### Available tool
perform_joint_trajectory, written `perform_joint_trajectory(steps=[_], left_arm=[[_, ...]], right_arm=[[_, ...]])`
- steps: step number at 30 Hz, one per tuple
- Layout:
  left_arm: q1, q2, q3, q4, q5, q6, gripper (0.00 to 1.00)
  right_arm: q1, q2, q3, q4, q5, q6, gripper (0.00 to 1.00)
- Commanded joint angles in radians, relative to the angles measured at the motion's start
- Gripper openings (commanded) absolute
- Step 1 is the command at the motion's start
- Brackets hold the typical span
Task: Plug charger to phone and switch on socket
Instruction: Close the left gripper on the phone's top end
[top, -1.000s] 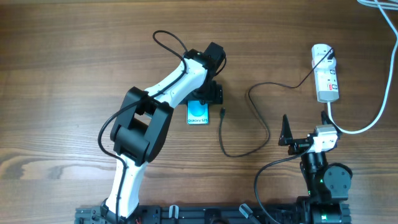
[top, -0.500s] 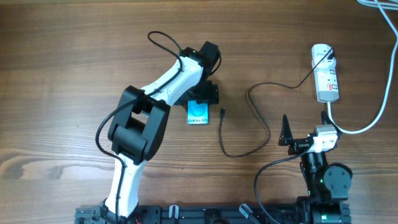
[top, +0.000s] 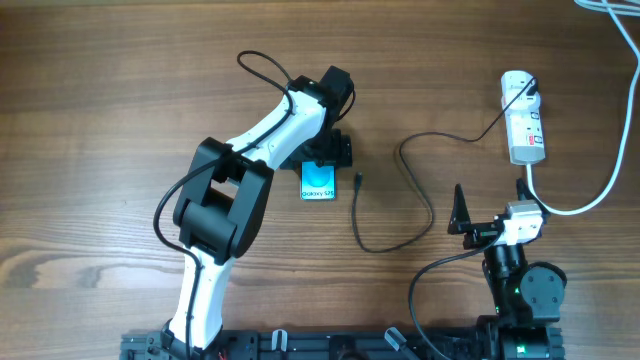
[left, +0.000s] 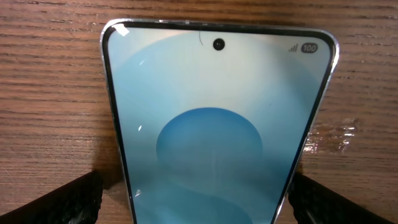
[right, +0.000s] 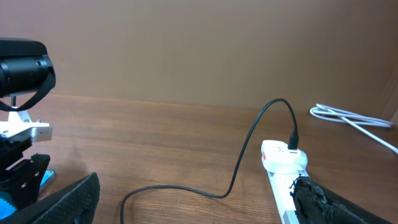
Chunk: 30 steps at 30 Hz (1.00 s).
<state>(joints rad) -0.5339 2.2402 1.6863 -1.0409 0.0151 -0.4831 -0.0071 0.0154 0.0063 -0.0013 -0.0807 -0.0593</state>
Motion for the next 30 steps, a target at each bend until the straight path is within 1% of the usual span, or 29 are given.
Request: perform_joint_trajectory(steps=[1,20,22,26,30], left_arm=[[0.001,0.04,-0.035,0.009,-0.012,0.007,1.0],[-0.015,0.04,-0.035,0.016,-0.018,0.0,1.0],[-0.017,0.04,-0.035,0.014,-0.033,-0.001,1.0],[-0.024,0.04,-0.035,0.006,-0.103,-0.04,1.0],[-0.03,0.04,-0.035,0.006,-0.103,-0.046,1.0]], right_arm=[[0.004,-0.005,-0.001,0.003,0.013,-0.019,1.0],[0.004,-0.005,-0.001,0.003,0.013,-0.019,1.0],[0.004,-0.005,-0.001,0.003,0.013,-0.019,1.0],[0.004,-0.005,-0.001,0.003,0.013,-0.019,1.0],[0.004,-0.005,-0.001,0.003,0.013,-0.019,1.0]])
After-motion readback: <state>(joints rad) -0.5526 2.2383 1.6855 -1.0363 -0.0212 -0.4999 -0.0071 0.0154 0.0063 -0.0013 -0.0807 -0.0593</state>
